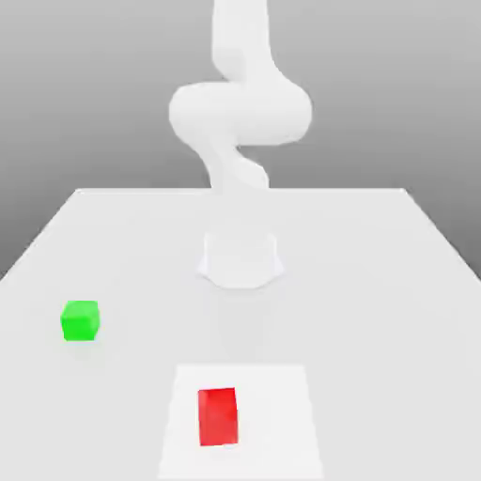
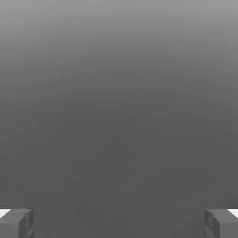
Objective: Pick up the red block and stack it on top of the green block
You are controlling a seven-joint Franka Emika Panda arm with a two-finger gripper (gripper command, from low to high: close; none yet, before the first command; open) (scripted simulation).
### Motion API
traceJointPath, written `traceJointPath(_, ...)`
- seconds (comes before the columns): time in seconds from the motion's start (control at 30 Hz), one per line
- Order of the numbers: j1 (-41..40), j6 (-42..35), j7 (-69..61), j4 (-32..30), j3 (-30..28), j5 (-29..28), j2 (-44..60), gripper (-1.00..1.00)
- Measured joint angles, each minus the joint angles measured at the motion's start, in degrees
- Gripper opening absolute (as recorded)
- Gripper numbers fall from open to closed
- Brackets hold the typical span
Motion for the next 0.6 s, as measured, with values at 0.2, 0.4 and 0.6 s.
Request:
traceJointPath(0.2, 0.93, 6.26, -3.03, -4.79, -1.84, 0.63, 12.82, 0.0)
traceJointPath(0.4, 1.39, 12.34, -6.08, -9.45, -3.16, 1.37, 25.3, 0.0)
traceJointPath(0.6, 1.18, 18.44, -8.84, -14.12, -3.87, 1.72, 37.75, 0.0)
